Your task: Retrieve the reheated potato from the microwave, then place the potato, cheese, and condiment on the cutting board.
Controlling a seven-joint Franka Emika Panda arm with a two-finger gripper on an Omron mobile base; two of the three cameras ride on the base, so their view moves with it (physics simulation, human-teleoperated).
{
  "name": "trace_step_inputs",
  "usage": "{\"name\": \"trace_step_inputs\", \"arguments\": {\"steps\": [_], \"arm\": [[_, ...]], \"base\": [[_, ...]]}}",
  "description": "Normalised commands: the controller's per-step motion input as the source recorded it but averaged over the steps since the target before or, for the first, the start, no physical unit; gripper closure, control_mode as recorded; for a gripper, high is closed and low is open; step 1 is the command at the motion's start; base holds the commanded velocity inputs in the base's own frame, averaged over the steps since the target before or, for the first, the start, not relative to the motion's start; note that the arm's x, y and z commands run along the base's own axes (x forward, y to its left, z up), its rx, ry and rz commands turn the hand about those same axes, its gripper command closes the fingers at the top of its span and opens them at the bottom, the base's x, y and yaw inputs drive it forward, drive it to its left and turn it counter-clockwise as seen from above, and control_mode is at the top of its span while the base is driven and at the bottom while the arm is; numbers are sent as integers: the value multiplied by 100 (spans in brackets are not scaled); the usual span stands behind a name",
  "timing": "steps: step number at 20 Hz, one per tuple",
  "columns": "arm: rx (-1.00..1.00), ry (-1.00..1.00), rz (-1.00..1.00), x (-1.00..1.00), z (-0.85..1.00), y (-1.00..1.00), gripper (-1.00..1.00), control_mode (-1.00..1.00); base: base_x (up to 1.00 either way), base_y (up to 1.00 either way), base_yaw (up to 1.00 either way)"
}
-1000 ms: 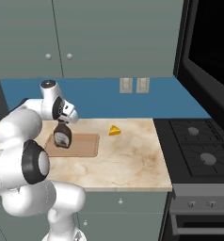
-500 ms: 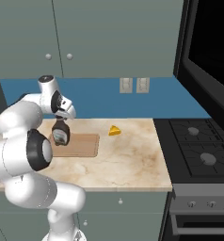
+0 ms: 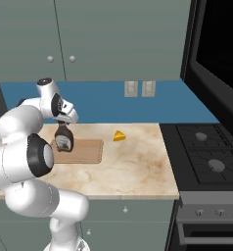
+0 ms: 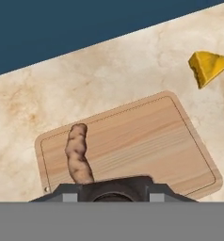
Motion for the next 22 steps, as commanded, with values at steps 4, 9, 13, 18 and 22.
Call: {"name": "trace_step_inputs", "arguments": {"steps": [4,9,13,18,22], "arm": [[0,0,0,1,0,0,100,-100],[0,0,0,4,0,-5,100,-100],[0,0,0,9,-4,-5,100,-100],[-1,0,0,4,-4,-12,100,-100],[0,0,0,0,-11,-1,100,-100]], "base": [[0,0,0],[0,0,0],[0,0,0],[0,0,0],[0,0,0]]}}
